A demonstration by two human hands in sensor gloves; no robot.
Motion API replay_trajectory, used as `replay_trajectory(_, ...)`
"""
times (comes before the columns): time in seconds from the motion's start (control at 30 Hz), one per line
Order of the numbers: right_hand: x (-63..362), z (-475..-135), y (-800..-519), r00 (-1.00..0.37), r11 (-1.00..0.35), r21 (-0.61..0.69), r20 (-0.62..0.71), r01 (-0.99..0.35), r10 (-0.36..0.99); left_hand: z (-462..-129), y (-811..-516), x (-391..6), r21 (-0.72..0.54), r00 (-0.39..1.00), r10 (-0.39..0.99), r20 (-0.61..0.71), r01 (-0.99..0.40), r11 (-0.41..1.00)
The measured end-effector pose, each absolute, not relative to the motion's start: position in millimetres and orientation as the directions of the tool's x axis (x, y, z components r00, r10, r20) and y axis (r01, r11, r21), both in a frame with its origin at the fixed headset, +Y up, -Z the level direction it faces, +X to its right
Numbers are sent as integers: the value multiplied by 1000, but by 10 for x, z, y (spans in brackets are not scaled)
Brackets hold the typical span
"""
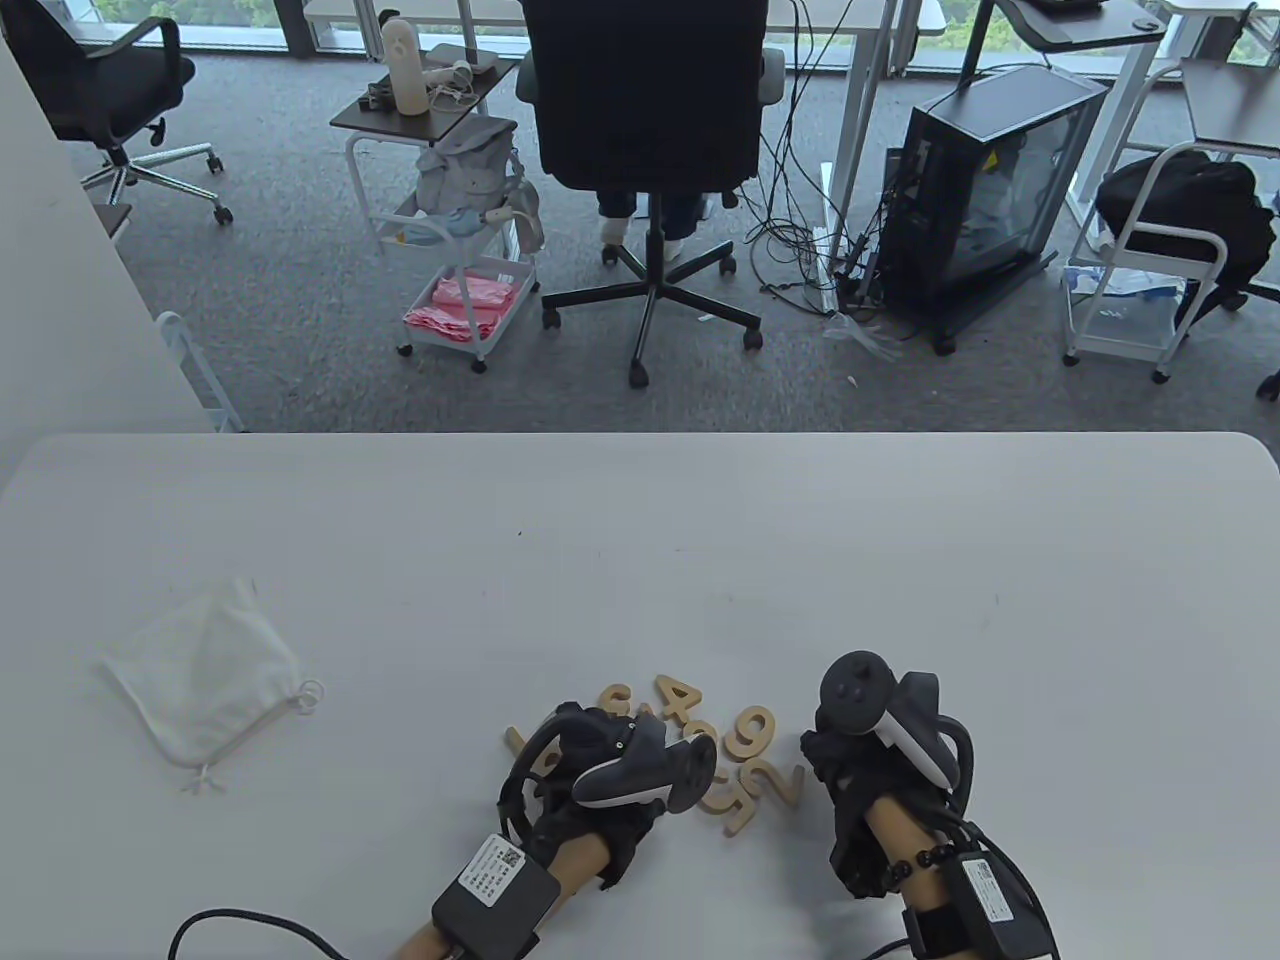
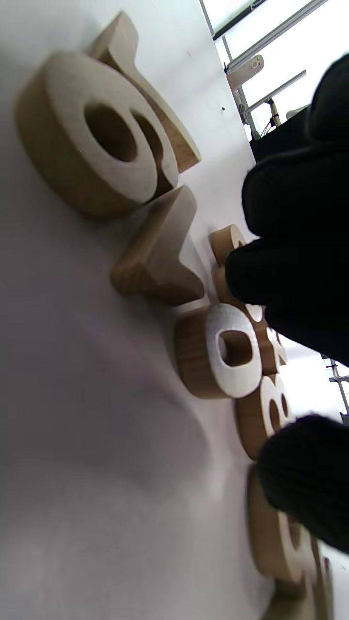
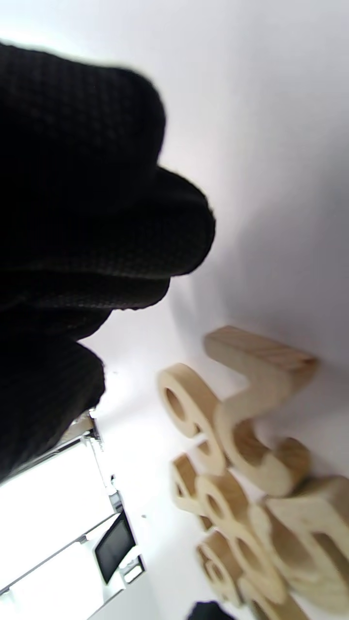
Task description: Empty bag and arrange number blocks in order
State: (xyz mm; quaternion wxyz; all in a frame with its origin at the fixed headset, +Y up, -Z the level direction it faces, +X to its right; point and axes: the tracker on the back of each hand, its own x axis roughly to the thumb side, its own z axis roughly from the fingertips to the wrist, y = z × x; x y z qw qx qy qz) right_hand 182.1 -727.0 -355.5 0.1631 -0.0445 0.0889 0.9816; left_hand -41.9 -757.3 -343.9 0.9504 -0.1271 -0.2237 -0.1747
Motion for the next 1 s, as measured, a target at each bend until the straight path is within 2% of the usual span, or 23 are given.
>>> replay_trajectory(0.23,2061,-3491,-7046,-919,-929,-11,-146,-370,367,-3474,-7679,-328,-133,816,-358,454,459,878)
replay_trajectory(0.63,2096,-3460,-7027,-903,-913,-41,-140,-405,407,-3454,-7650,-372,-47,846,-309,435,364,930)
replay_trajectory(0.8,2130,-3459,-7029,-892,-902,-48,-139,-428,430,-3501,-7364,-584,18,913,-133,386,136,991)
replay_trajectory(0.9,2139,-3462,-7045,-882,-893,-45,-142,-448,449,-3736,-7097,-852,29,955,44,292,-55,998)
replay_trajectory(1.0,2140,-3457,-7044,-879,-890,-45,-143,-454,456,-4014,-6920,-1103,26,972,135,194,-143,989)
